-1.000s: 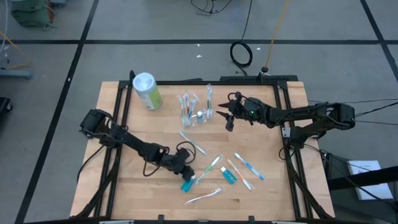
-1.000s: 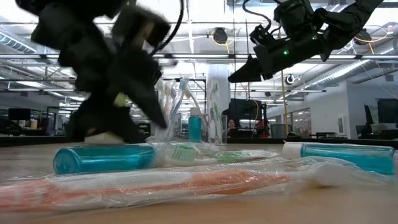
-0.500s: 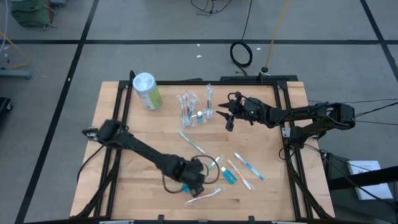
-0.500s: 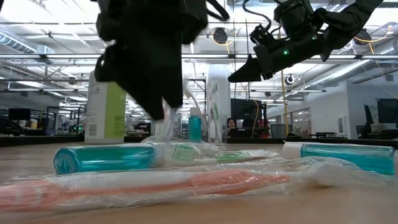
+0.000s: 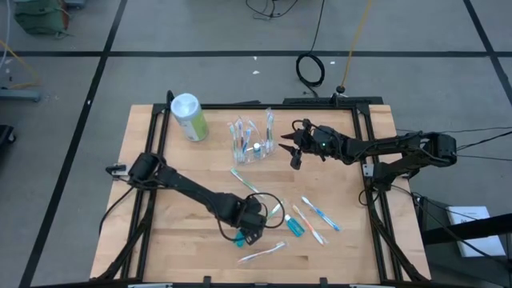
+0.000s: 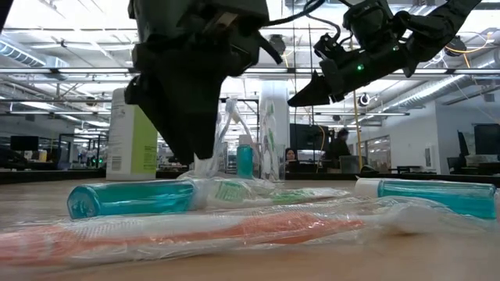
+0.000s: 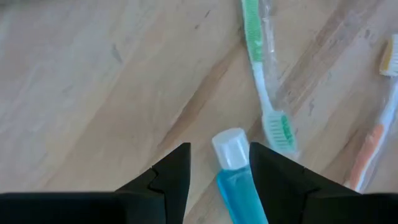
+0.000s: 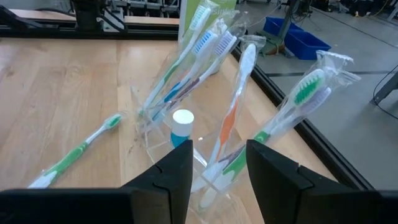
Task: Pick & Place toothbrushing station
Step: Put the blue mouthwash into the transparent organizer
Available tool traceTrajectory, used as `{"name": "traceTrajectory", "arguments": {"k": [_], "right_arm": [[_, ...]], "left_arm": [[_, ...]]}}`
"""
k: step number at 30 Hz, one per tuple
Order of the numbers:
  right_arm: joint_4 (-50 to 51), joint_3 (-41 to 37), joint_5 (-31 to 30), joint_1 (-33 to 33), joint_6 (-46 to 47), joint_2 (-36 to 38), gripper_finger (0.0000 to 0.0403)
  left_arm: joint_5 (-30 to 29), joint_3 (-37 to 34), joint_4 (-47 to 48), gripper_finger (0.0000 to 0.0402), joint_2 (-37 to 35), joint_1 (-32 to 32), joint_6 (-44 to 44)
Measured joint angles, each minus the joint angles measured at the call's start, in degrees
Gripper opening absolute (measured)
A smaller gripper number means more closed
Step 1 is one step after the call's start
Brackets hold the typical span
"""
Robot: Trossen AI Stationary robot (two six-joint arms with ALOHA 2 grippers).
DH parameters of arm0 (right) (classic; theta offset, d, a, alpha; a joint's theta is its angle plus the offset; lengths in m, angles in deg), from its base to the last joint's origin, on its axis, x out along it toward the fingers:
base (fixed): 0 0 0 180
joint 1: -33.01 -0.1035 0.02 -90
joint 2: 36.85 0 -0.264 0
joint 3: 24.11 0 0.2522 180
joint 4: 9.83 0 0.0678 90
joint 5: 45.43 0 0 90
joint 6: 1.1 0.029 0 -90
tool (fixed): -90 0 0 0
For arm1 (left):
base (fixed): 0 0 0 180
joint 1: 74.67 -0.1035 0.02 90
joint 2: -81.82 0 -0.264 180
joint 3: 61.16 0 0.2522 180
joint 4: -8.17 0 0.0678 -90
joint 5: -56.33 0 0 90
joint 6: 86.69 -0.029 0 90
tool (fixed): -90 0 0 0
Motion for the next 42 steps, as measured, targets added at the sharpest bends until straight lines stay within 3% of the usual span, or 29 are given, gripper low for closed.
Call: {"name": "traceTrajectory", "arguments": {"k": [7, 19, 24, 37, 40, 42], "right_arm": [[0.02, 0.00, 0.02, 0.00, 0.02, 0.00, 0.0141], [0.25, 0.00, 0.02, 0.00, 0.02, 0.00, 0.0141], [0.27, 0.00, 0.02, 0.00, 0.02, 0.00, 0.0141], [0.27, 0.00, 0.02, 0.00, 0.02, 0.00, 0.0141], [0.29, 0.00, 0.02, 0.00, 0.02, 0.00, 0.0141], [0.32, 0.00, 0.02, 0.00, 0.02, 0.00, 0.0141]], "left_arm": [[-2.08, -0.32, -1.12, 0.0170, 0.03, 0.97, -0.81], [-1.62, -6.76, -8.46, 0.0170, 0.03, 2.17, 1.76], [2.43, -8.55, -9.14, 0.0167, -0.05, 2.17, 4.53], [2.46, -9.80, -10.16, 0.0038, -1.36, 0.76, 2.82], [-1.06, -9.80, -11.28, 0.0007, -4.74, -0.10, 1.03], [-2.71, -9.60, -11.13, 0.0011, -7.32, -0.79, 0.34]]}}
